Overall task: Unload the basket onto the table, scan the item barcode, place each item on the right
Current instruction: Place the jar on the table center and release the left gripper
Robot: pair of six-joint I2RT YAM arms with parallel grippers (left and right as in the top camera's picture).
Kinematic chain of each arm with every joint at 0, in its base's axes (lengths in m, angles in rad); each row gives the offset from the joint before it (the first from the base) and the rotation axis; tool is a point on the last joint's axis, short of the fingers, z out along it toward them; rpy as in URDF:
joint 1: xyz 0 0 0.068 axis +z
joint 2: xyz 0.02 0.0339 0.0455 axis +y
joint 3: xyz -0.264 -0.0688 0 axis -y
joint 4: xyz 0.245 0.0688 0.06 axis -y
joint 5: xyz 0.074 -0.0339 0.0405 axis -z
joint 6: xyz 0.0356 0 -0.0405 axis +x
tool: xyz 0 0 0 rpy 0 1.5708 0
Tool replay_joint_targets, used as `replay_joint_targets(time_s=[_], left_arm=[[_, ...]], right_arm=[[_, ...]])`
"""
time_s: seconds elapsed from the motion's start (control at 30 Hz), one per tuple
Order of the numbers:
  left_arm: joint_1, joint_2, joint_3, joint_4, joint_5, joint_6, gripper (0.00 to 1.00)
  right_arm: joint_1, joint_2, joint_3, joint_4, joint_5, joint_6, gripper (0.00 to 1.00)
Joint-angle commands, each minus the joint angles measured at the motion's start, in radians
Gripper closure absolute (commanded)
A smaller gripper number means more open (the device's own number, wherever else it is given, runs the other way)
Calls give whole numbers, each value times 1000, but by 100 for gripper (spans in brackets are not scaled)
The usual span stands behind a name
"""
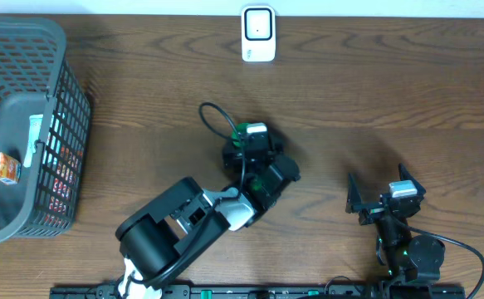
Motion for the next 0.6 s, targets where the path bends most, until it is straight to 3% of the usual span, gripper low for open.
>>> replay_joint_targets(time_s=[0.0,0.13,0.3,0.57], left_arm=[[-57,-88,7,5,-73,174,2],[-108,-219,8,-65,-74,246,2],[-102,-444,8,-249,-76,248,2],[116,-867,45,-498,-60,312,2]], right_arm=[[10,-1,-2,-4,-2,12,1],[10,-1,-2,-4,-2,12,1],[10,-1,-2,-4,-2,12,1],[10,-1,-2,-4,-2,12,1]])
